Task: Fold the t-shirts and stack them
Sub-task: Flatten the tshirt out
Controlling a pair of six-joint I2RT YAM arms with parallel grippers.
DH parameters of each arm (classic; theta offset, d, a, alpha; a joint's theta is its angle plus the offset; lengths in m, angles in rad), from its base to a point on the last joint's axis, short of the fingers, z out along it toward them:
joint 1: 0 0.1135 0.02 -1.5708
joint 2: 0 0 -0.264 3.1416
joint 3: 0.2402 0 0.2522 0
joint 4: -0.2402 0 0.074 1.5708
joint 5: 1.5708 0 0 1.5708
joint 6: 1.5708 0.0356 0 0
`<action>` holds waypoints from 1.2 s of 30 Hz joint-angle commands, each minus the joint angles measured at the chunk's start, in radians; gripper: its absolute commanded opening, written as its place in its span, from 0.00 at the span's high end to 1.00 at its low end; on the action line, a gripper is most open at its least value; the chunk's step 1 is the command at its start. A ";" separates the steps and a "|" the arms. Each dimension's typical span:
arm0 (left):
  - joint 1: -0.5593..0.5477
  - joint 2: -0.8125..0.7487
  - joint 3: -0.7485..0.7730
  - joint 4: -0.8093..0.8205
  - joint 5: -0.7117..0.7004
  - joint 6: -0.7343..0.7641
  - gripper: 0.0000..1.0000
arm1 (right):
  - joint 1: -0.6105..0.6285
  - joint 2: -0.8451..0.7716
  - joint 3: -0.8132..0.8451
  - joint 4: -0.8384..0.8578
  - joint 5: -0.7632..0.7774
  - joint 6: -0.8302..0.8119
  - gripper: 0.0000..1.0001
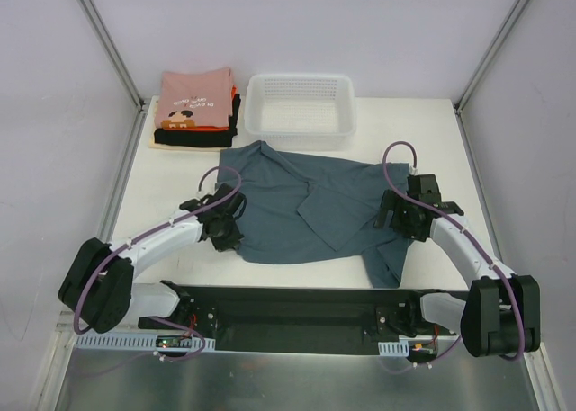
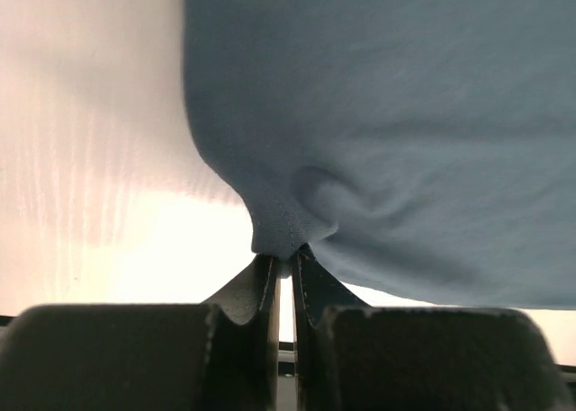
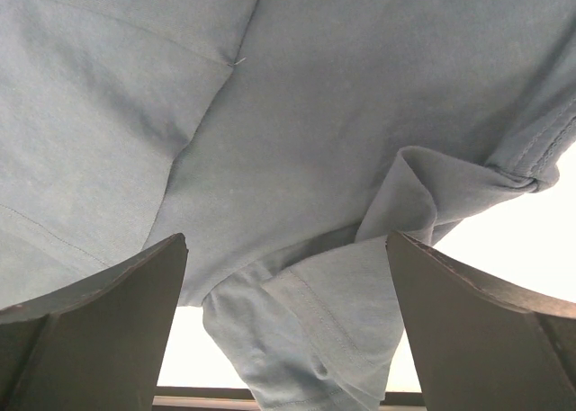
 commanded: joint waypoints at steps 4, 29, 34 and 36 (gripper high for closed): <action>-0.005 0.203 0.213 -0.018 -0.004 0.100 0.90 | 0.005 0.016 0.003 -0.003 0.014 -0.013 0.03; -0.007 0.229 0.175 0.114 0.183 0.127 0.04 | 0.039 -0.003 0.003 0.006 0.097 0.002 0.03; -0.022 0.266 0.196 0.206 0.310 0.132 0.04 | 0.042 -0.021 0.001 0.000 0.107 -0.001 0.03; -0.040 0.282 0.227 0.229 0.335 0.134 0.04 | 0.042 -0.023 0.001 0.000 0.110 -0.004 0.03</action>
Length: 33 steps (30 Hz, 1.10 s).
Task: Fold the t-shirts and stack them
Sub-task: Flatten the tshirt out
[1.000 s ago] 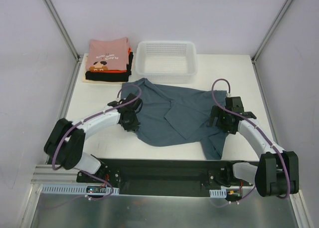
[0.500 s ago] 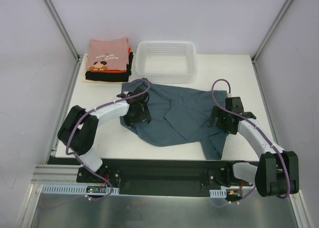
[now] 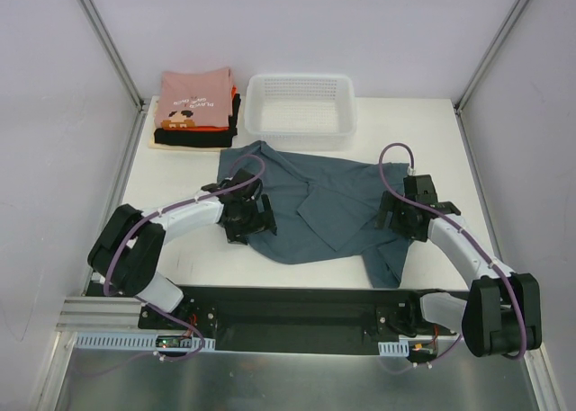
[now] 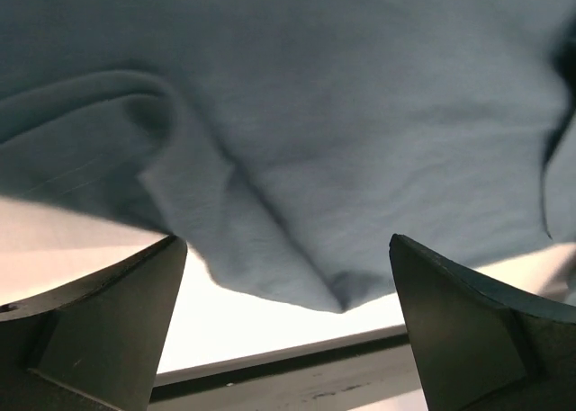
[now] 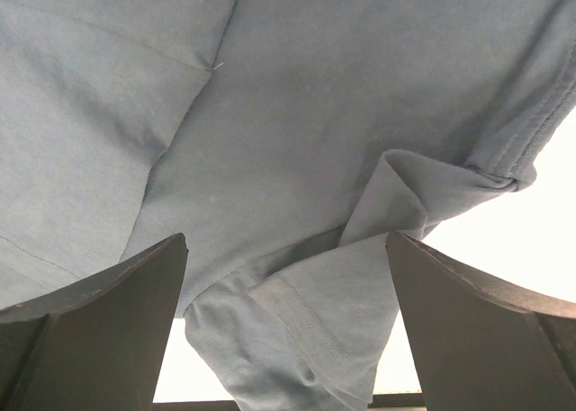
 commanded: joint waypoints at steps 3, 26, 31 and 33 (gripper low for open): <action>-0.048 0.038 0.095 0.093 0.125 0.003 0.04 | 0.008 -0.028 0.006 -0.003 0.029 -0.005 0.03; -0.049 0.215 0.370 0.000 -0.015 0.095 0.01 | 0.010 0.010 0.013 -0.004 0.026 -0.014 0.03; -0.051 0.167 0.305 -0.014 -0.052 0.089 0.02 | 0.010 0.022 0.015 -0.003 0.025 -0.011 0.03; -0.051 0.162 0.296 -0.019 -0.082 0.086 0.05 | 0.011 0.027 0.016 0.000 0.023 -0.009 0.03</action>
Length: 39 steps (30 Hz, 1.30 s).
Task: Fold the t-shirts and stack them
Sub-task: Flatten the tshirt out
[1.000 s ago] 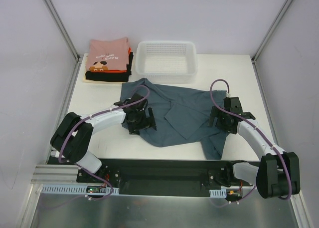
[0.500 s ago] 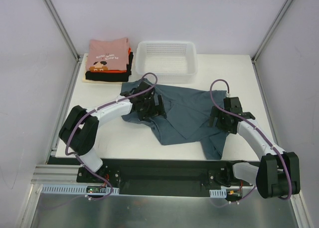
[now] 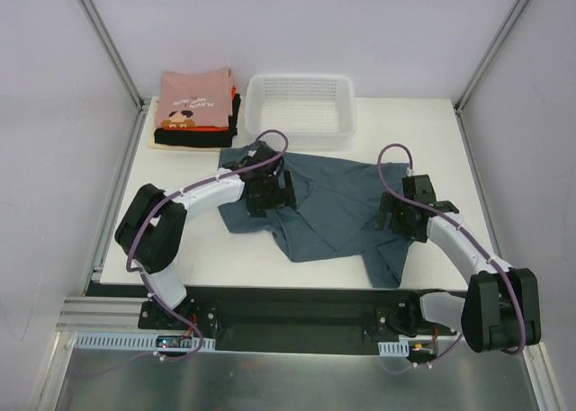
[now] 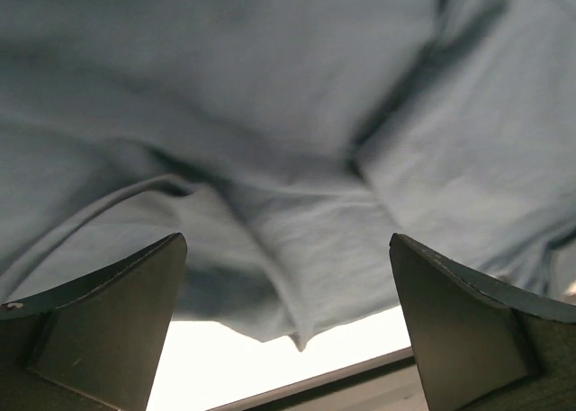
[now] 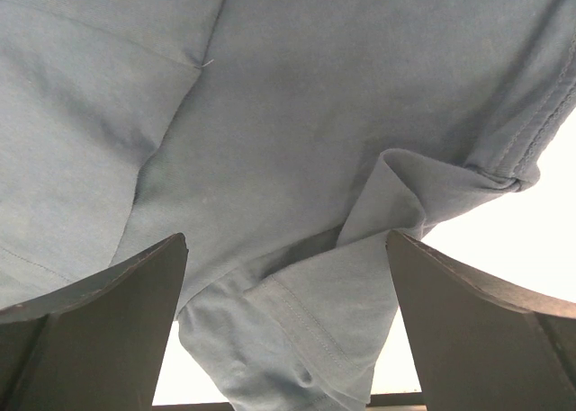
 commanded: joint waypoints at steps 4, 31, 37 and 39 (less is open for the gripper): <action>-0.006 -0.029 -0.022 -0.066 -0.110 0.010 0.14 | 0.015 0.006 0.016 -0.001 0.011 -0.008 0.03; -0.086 0.136 0.216 -0.319 -0.396 -0.034 0.51 | 0.023 -0.003 0.019 -0.016 0.045 -0.008 0.03; -0.089 0.196 0.297 -0.353 -0.433 -0.042 0.63 | 0.029 -0.013 0.016 -0.018 0.040 -0.010 0.03; -0.089 0.205 0.309 -0.367 -0.436 -0.041 0.72 | 0.029 -0.019 0.016 -0.018 0.045 -0.008 0.03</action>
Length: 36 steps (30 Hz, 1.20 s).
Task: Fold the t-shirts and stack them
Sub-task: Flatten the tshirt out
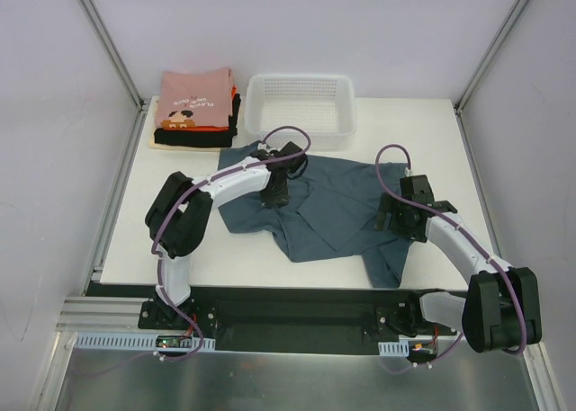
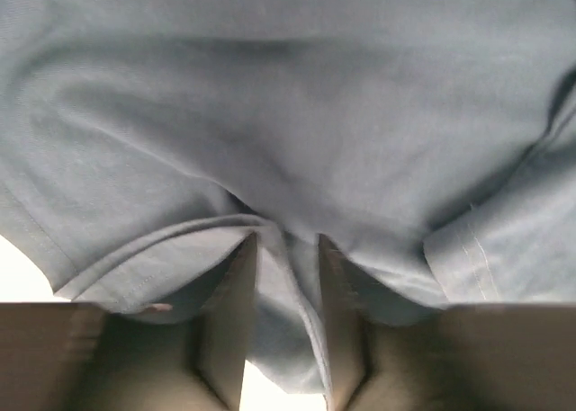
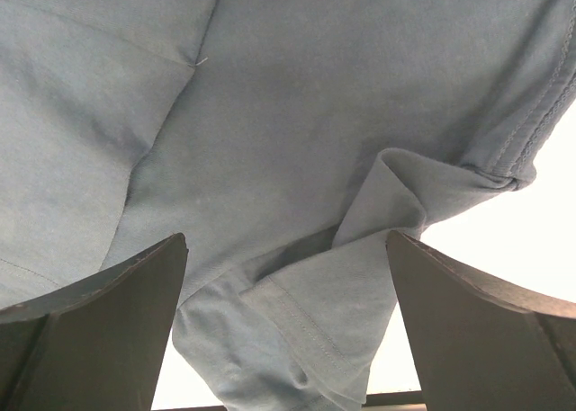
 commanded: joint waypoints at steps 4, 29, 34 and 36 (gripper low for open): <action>-0.004 -0.017 0.025 -0.085 -0.104 -0.042 1.00 | 0.008 -0.035 0.016 -0.019 0.015 -0.011 0.03; 0.011 -0.465 -0.445 -0.079 -0.330 -0.221 1.00 | 0.326 0.006 0.050 -0.265 0.230 0.227 0.17; 0.009 -0.477 -0.465 -0.074 -0.328 -0.235 1.00 | 0.328 0.100 0.081 -0.277 0.290 0.293 0.29; 0.009 -0.482 -0.472 -0.071 -0.329 -0.234 1.00 | 0.329 0.129 0.091 -0.285 0.304 0.300 0.33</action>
